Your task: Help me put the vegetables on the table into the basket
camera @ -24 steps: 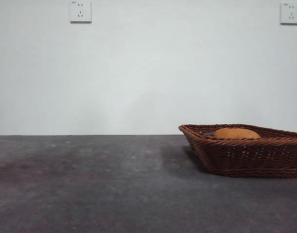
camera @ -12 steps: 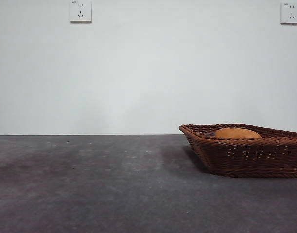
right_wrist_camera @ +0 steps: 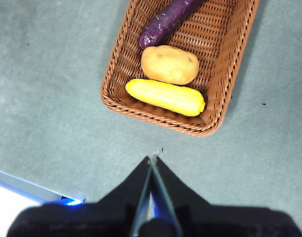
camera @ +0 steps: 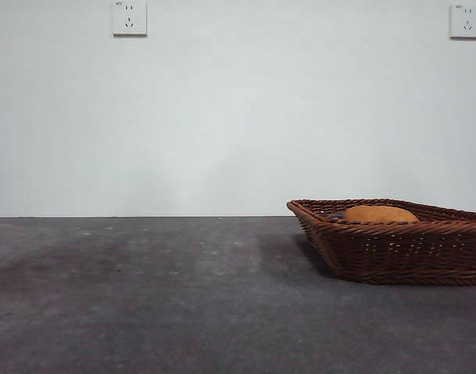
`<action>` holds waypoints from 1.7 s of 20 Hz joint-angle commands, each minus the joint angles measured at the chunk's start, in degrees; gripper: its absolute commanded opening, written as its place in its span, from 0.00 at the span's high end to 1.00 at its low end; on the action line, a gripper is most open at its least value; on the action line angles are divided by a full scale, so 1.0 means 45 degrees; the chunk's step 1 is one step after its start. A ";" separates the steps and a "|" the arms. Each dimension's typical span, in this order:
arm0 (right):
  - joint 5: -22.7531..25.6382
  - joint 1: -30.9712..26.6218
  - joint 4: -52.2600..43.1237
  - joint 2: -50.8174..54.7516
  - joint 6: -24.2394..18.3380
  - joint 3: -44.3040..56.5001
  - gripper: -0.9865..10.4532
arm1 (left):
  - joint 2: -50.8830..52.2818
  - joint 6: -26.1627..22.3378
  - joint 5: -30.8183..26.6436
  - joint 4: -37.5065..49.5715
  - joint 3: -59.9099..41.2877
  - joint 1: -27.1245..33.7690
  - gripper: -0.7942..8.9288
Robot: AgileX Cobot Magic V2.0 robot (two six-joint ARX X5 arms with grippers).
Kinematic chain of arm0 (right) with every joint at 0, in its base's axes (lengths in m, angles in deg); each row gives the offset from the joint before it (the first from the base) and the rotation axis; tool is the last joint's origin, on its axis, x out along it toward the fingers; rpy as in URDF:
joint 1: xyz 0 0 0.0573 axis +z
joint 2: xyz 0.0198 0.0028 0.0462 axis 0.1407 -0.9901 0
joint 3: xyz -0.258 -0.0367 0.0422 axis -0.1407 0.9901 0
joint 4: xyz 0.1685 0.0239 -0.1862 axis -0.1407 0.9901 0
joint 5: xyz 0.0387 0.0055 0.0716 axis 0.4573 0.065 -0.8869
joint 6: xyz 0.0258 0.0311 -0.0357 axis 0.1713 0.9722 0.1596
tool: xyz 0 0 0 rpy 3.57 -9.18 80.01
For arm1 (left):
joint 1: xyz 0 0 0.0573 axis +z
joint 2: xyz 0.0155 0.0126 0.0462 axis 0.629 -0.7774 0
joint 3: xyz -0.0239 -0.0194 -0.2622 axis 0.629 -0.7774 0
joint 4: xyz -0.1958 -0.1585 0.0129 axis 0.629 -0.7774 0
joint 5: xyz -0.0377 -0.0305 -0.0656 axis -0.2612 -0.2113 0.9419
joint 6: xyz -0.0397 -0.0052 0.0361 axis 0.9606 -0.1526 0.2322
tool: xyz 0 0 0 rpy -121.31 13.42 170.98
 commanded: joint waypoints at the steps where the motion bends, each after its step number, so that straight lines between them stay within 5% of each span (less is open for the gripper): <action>1: 0.0019 0.0019 0.0049 -0.0029 0.0024 0.0005 0.91 | 0.0204 -0.0180 0.0029 0.1035 0.0019 0.0015 0.92; 4: 0.0019 0.0019 0.0044 -0.0029 0.0024 0.0005 0.91 | 0.0709 -0.0665 -0.0063 0.2331 0.0015 -0.0243 0.92; 8: 0.0019 0.0015 0.0053 -0.0029 0.0024 0.0005 0.91 | 0.2186 -0.3298 -0.0277 0.3424 -0.0277 0.0452 0.92; 14: 0.0019 0.0015 0.0015 -0.0087 0.0024 0.0005 0.91 | 0.5804 -0.3235 -0.0325 0.7810 -0.5008 0.2453 0.92; 21: 0.0019 0.0015 -0.0112 -0.0092 0.0024 0.0005 0.91 | 0.8709 -0.0423 -0.0758 1.3255 -1.2968 0.2676 0.92; 27: 0.0019 0.0015 -0.0233 -0.0092 0.0024 0.0005 0.91 | 1.0506 0.0296 -0.1972 1.3129 -1.5606 0.2676 0.92; 34: 0.0024 0.0015 -0.0233 -0.0092 0.0024 0.0005 0.91 | 1.2104 0.0233 -0.2628 0.9991 -1.5815 0.2671 0.92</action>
